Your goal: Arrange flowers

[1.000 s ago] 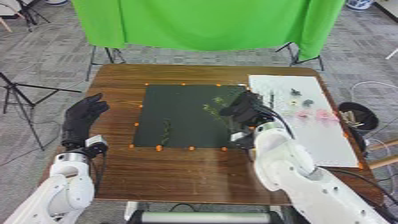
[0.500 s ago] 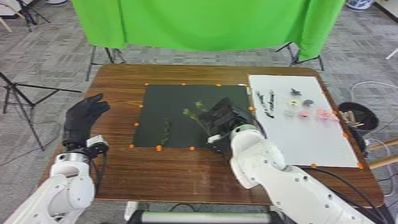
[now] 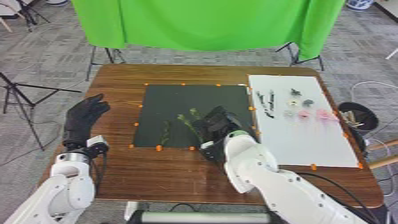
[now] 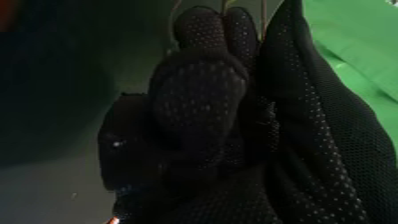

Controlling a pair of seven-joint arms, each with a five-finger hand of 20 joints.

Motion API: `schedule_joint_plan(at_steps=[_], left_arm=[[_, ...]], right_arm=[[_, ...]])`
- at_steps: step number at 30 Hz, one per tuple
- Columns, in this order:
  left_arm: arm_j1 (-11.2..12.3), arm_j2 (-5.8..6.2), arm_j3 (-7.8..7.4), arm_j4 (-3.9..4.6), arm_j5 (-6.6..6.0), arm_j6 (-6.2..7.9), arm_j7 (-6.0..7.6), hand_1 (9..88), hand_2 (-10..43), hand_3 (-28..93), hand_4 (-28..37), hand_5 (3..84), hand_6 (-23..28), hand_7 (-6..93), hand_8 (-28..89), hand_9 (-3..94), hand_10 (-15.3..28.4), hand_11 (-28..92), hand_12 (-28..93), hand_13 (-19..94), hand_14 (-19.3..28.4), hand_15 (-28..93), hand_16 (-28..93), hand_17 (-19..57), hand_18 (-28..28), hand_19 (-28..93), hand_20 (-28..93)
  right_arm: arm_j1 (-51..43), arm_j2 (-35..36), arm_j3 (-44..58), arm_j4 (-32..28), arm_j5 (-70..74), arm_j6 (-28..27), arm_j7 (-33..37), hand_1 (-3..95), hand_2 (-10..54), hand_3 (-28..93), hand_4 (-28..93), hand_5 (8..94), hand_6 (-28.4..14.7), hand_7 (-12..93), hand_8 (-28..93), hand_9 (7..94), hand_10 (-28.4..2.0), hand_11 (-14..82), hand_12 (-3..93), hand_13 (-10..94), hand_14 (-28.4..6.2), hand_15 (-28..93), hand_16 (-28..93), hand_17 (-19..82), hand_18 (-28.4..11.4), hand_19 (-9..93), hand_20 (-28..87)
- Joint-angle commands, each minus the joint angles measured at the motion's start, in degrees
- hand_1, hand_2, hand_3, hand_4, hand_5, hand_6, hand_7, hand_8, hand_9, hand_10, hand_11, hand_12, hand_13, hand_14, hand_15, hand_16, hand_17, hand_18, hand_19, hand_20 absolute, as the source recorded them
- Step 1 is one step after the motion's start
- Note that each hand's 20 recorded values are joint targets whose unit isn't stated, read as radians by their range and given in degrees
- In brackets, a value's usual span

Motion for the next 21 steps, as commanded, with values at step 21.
schedule_joint_plan(at_steps=[21], left_arm=[[-0.1,-0.50,0.23,0.20,0.15,-0.85,-0.98,23.4,0.8,73,-25.2,51.6,2.1,19.6,-7,49.7,13.2,25,18,40,17.5,26,3,8.2,13.7,14,19]], right_arm=[[0.9,-1.2,-0.4,0.7,-0.6,2.2,-1.4,49.8,-7.5,58,-10,77.6,-4.8,15,11,89.9,-15.2,16.5,17.6,94,-4.2,49,22,75,-5.6,82,35]])
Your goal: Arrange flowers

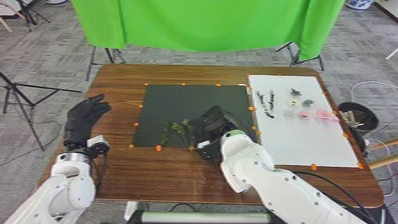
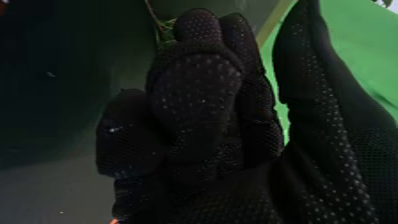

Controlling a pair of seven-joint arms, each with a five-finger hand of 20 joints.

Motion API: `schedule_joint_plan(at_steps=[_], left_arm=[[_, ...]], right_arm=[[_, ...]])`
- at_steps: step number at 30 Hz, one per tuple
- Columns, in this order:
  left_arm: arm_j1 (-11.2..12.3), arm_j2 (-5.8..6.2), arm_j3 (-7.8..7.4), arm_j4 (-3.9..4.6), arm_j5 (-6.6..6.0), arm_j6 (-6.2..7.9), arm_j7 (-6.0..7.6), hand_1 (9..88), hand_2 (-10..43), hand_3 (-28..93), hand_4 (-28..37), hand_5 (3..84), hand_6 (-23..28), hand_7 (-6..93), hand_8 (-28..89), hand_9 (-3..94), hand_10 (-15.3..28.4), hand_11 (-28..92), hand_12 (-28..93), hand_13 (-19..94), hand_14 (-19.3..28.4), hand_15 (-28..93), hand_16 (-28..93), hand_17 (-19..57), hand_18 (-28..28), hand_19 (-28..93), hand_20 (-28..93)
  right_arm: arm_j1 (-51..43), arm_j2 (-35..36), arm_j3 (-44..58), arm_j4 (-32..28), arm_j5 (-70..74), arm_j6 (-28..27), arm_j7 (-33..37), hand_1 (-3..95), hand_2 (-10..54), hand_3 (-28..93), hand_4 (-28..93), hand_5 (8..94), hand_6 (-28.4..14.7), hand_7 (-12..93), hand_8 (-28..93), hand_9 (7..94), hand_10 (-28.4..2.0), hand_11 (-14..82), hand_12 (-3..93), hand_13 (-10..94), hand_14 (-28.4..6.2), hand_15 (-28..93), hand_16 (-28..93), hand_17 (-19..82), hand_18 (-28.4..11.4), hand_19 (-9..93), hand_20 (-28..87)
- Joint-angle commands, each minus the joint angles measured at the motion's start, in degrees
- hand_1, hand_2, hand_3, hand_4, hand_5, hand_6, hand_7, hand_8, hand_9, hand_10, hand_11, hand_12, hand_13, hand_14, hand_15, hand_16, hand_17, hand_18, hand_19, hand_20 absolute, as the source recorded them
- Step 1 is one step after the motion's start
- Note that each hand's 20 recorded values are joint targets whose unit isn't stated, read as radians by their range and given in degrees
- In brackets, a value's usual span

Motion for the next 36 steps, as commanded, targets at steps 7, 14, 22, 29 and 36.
schedule_joint_plan(at_steps=[7,14,22,29,36], left_arm=[[0.2,-0.38,0.11,0.22,0.03,-0.73,-0.69,23.4,0.8,73,-25.1,51.6,2.1,19.6,-7,49.7,13.2,25,18,40,17.4,26,3,8.2,13.7,14,19],[-1.1,-0.71,1.01,0.77,0.49,-1.57,-1.16,23.4,0.8,73,-25.1,51.6,2.1,19.7,-7,49.8,13.2,25,18,40,17.3,26,2,8.2,13.7,14,19],[-0.1,-0.62,0.24,0.44,0.32,-1.31,-1.02,23.5,0.8,73,-25.1,51.6,2.1,19.8,-7,49.8,13.3,25,18,40,17.3,26,2,8.2,13.7,14,19],[-0.9,-0.52,0.79,0.72,-0.04,-1.33,-0.54,23.4,0.8,73,-25.0,51.7,2.2,19.7,-7,49.8,13.3,25,18,40,17.4,26,2,8.2,13.7,14,19],[-2.2,-0.83,1.69,1.24,0.21,-1.74,-0.66,23.6,0.8,73,-25.1,51.7,2.2,19.7,-7,49.8,13.2,25,18,40,17.4,26,3,8.1,13.7,14,19]], right_arm=[[-1.3,2.6,-0.4,-2.7,2.1,6.9,-12.6,44.4,-4.8,61,-11,76.2,-4.0,17,11,89.1,-15.2,17.0,18.0,94,-4.4,49,23,74,-6.8,84,37],[-5.0,7.8,1.3,-7.8,3.4,-2.8,-25.2,36.2,1.0,66,-13,73.5,-1.3,21,3,85.3,-14.5,16.7,18.6,94,-4.8,45,31,69,-8.7,91,31],[-15.3,14.8,9.7,-14.6,10.4,-19.3,-21.4,29.3,6.2,65,-13,71.2,-0.6,21,-9,79.1,-14.4,10.7,14.9,94,-5.6,46,30,68,-9.7,93,29],[-17.1,15.0,12.6,-13.7,22.6,-26.6,-19.1,25.4,11.3,63,-14,65.5,-2.9,15,-9,69.8,-14.9,8.8,11.6,94,-6.2,46,29,68,-10.5,93,30],[-14.7,13.8,11.6,-11.8,24.1,-31.4,-16.8,22.8,12.2,63,-15,60.4,-4.4,12,-8,63.4,-14.8,7.3,9.9,94,-6.7,46,29,67,-11.1,93,30]])
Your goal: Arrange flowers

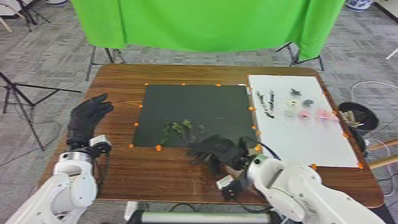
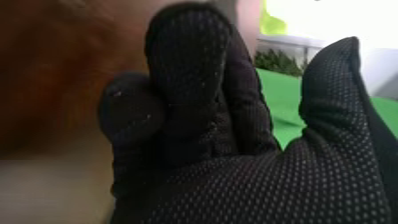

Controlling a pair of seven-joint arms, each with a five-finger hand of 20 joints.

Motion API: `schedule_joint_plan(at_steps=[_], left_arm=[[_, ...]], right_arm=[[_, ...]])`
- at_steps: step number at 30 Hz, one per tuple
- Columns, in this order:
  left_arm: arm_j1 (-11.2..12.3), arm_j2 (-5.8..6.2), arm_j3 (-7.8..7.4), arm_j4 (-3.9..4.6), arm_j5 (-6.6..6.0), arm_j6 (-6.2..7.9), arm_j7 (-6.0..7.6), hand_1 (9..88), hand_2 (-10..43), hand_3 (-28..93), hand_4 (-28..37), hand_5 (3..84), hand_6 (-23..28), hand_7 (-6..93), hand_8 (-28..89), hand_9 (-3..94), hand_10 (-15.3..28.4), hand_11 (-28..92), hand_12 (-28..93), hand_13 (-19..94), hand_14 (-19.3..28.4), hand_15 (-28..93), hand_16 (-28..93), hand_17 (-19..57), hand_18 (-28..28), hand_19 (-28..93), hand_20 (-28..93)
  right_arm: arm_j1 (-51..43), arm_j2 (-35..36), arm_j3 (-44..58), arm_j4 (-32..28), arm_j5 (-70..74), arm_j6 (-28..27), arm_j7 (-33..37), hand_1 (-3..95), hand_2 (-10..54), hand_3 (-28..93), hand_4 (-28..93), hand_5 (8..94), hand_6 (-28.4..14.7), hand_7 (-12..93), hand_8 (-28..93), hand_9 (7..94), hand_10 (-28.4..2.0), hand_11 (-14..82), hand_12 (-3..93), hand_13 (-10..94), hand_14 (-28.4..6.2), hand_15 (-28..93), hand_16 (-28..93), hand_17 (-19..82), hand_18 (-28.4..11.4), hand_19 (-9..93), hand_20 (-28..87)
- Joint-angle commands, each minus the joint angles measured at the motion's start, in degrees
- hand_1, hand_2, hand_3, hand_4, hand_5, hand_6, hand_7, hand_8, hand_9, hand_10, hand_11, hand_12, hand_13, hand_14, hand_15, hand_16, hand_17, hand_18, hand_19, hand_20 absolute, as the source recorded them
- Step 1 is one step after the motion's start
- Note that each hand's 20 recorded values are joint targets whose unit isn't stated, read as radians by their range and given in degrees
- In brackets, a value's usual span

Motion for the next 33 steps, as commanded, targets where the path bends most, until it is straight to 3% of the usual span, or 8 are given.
schedule_joint_plan(at_steps=[1,12,33], left_arm=[[-0.9,-0.59,0.69,0.42,0.02,-0.81,-0.18,23.5,0.8,73,-25.1,51.7,2.2,19.7,-7,49.8,13.2,25,18,40,17.4,26,2,8.1,13.7,14,19],[-0.5,-0.83,0.31,0.34,-0.06,-0.80,-0.22,23.5,0.9,73,-25.2,51.6,2.1,19.7,-7,49.8,13.2,25,18,40,17.3,26,2,8.1,13.8,15,19],[-1.0,-1.08,0.92,0.56,-0.17,-0.90,-0.06,23.3,0.9,73,-25.2,51.5,2.1,19.7,-7,49.8,13.1,25,18,40,17.5,26,2,8.1,13.8,15,19]], right_arm=[[2.3,-1.4,-1.6,1.5,0.4,-1.2,1.8,22.6,12.2,63,-15,60.2,-4.5,12,-8,63.0,-14.7,7.3,9.5,94,-6.7,46,29,67,-11.2,93,30],[5.2,-3.3,-3.5,4.3,-2.7,-0.6,1.4,22.0,13.2,63,-15,59.1,-3.9,11,-8,60.9,-14.4,7.5,8.0,94,-6.8,46,29,67,-11.7,93,30],[7.1,-4.3,-4.1,7.5,-2.7,2.3,1.1,21.8,13.1,64,-15,59.1,-3.3,12,-8,60.8,-14.1,7.6,8.3,93,-6.8,46,29,66,-12.1,93,31]])
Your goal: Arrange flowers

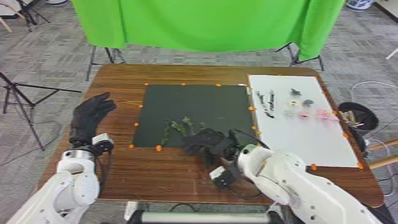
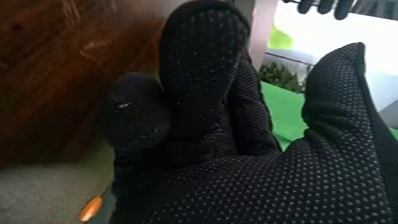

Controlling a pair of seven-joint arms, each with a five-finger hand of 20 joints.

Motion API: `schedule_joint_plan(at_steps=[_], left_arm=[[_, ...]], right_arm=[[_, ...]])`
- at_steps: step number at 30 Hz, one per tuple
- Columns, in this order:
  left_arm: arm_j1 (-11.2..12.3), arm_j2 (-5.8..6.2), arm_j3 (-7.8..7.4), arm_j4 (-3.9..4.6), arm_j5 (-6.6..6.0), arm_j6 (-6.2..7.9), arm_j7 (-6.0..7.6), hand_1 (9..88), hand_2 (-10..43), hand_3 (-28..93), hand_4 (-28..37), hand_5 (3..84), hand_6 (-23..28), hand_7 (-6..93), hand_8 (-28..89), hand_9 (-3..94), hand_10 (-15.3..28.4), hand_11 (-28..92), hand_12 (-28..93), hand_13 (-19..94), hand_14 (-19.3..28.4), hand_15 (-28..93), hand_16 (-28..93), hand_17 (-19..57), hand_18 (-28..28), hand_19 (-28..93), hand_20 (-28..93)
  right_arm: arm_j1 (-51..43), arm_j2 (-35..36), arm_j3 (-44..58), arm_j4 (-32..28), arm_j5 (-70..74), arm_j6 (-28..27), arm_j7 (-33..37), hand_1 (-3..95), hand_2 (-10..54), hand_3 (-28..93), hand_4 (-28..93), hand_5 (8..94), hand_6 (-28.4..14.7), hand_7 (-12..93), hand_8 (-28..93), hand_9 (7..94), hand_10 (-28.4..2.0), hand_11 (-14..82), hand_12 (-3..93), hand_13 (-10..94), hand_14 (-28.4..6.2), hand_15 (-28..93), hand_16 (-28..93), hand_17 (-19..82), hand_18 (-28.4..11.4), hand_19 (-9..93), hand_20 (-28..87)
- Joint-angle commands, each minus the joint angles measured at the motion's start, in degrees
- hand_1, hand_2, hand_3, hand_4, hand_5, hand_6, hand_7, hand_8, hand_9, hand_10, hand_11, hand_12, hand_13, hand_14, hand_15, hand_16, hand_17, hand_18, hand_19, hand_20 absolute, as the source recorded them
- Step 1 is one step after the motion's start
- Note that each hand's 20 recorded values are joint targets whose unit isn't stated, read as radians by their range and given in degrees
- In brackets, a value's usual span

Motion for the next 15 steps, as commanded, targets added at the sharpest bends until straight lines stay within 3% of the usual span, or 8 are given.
schedule_joint_plan(at_steps=[1,4,7,11,15], left_arm=[[0.1,-0.56,0.19,0.08,-0.20,-0.55,-0.07,23.3,1.0,73,-25.3,51.5,2.1,19.7,-7,49.8,13.2,25,18,40,17.5,26,2,8.1,13.8,15,19],[0.3,-0.48,0.19,-0.03,-0.18,-0.40,-0.04,23.3,1.1,73,-25.3,51.5,2.1,19.7,-7,49.8,13.2,25,18,40,17.5,26,2,8.1,13.8,15,19],[0.3,-0.42,0.17,0.01,-0.46,-0.34,0.09,23.4,1.0,73,-25.3,51.6,2.1,19.7,-7,49.8,13.3,25,18,40,17.5,26,2,8.1,13.8,14,19],[0.4,-0.33,0.00,0.00,-0.24,-0.50,-0.10,23.5,1.0,73,-25.3,51.7,2.1,19.8,-7,49.8,13.2,25,18,40,17.5,26,2,8.1,13.8,14,19],[0.3,-0.39,0.14,0.03,-0.15,-0.45,-0.35,23.5,1.0,73,-25.3,51.7,2.1,19.9,-7,49.8,13.2,25,18,40,17.5,26,2,8.1,13.8,14,19]], right_arm=[[-0.8,0.1,0.2,1.0,0.9,1.0,0.2,21.7,13.0,64,-15,59.2,-3.3,12,-8,61.1,-14.2,7.8,8.3,93,-6.8,46,29,66,-12.1,93,31],[-1.5,1.1,0.3,0.0,5.4,4.9,-3.5,21.8,12.2,64,-15,60.5,-3.1,13,-8,63.2,-14.2,8.3,8.7,93,-6.8,46,29,66,-12.3,93,31],[-2.6,1.8,3.7,-1.1,13.6,4.7,-7.7,24.1,8.1,65,-14,65.9,-2.0,15,-9,73.9,-14.4,10.2,11.8,94,-6.1,49,29,66,-12.5,93,38],[-3.8,2.8,9.8,-5.1,9.5,8.7,-9.7,27.6,1.1,67,-14,69.9,-0.8,19,-9,81.4,-14.3,14.4,16.8,94,-5.5,52,29,66,-12.6,93,45],[-1.8,4.3,14.2,-6.7,-0.3,14.4,-6.6,29.4,-2.8,67,-13,72.0,-0.3,24,-9,84.2,-14.4,19.0,20.1,93,-5.1,53,31,66,-12.5,93,48]])
